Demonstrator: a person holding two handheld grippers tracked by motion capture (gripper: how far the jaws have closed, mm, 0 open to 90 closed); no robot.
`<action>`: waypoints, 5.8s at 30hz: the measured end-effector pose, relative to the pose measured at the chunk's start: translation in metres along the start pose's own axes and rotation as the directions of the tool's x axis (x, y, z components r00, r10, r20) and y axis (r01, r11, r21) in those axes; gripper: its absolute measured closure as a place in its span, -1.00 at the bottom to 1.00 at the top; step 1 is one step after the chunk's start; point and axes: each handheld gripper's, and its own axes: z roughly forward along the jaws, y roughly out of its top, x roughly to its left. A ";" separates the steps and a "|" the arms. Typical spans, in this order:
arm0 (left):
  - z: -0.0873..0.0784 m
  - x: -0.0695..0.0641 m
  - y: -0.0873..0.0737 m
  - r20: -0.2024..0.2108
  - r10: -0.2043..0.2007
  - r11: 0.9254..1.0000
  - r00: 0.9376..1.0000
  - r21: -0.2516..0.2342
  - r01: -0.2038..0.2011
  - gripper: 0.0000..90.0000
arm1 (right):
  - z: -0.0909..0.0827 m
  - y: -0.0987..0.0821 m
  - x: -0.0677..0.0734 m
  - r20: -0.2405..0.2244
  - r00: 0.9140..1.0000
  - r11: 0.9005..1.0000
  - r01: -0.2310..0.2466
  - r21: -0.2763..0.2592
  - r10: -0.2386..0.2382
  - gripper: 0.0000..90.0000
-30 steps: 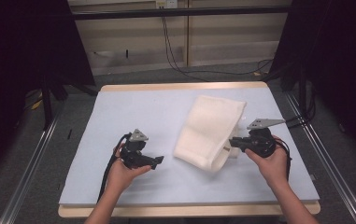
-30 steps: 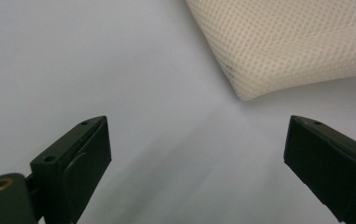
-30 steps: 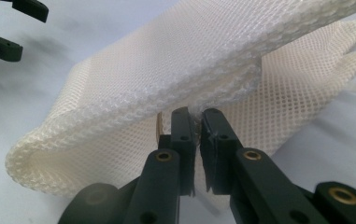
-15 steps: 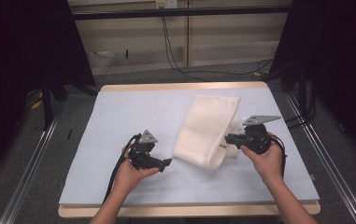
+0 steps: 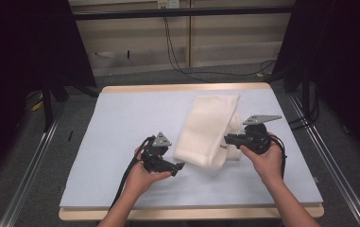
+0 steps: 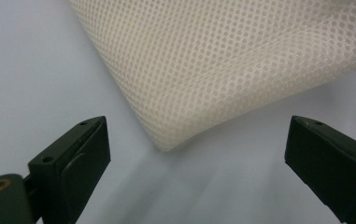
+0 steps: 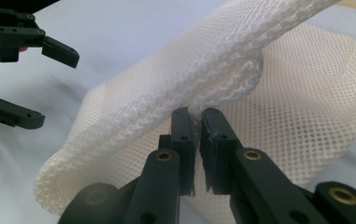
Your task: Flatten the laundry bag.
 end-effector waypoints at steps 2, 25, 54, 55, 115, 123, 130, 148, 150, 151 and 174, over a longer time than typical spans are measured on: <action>0.002 -0.002 0.000 -0.005 0.008 1.000 1.000 0.003 -0.008 -0.85 | 0.002 0.002 0.001 -0.006 1.000 1.000 -0.005 -0.009 0.005 0.86; 0.007 -0.009 0.016 -0.098 0.072 0.997 0.993 -0.025 -0.075 0.29 | 0.012 0.007 0.000 -0.021 0.999 0.999 -0.031 -0.008 0.031 0.84; 0.023 -0.037 0.024 0.020 0.106 0.992 0.994 -0.066 -0.104 -0.85 | 0.014 0.022 0.009 -0.045 0.998 0.999 -0.036 -0.021 0.035 0.85; 0.023 -0.039 0.025 0.016 0.124 0.991 0.992 -0.050 -0.123 -0.85 | 0.014 0.022 0.009 -0.045 0.998 0.999 -0.036 -0.021 0.035 0.85; -0.043 0.071 -0.039 -0.128 -0.224 0.973 0.966 -0.079 0.215 0.84 | 0.045 -0.012 -0.060 0.195 0.974 0.994 -0.113 -0.003 0.112 0.45; -0.042 0.074 -0.043 -0.143 -0.246 0.969 0.959 -0.070 0.239 0.84 | 0.031 -0.013 -0.056 0.101 0.992 0.997 -0.071 -0.027 0.074 0.91; -0.043 0.076 -0.045 -0.160 -0.258 0.966 0.953 -0.057 0.252 0.84 | 0.017 -0.018 -0.040 0.053 0.999 0.999 0.002 -0.048 0.000 0.92; -0.046 0.084 -0.054 -0.172 -0.328 0.945 0.929 -0.067 0.321 0.70 | -0.001 -0.048 -0.018 -0.020 0.996 0.993 0.090 -0.076 -0.092 0.93; -0.047 0.085 -0.055 -0.169 -0.317 0.948 0.933 -0.057 0.312 0.67 | 0.000 -0.047 -0.017 -0.020 0.995 0.992 0.094 -0.079 -0.096 0.93; -0.047 0.085 -0.055 -0.168 -0.323 0.946 0.932 -0.058 0.317 0.67 | 0.000 -0.047 -0.017 -0.020 0.995 0.992 0.094 -0.079 -0.096 0.93; -0.074 0.084 -0.047 -0.236 -0.293 0.956 0.926 -0.081 0.282 -0.27 | 0.014 -0.044 0.010 -0.087 0.977 0.980 0.190 -0.061 -0.195 0.93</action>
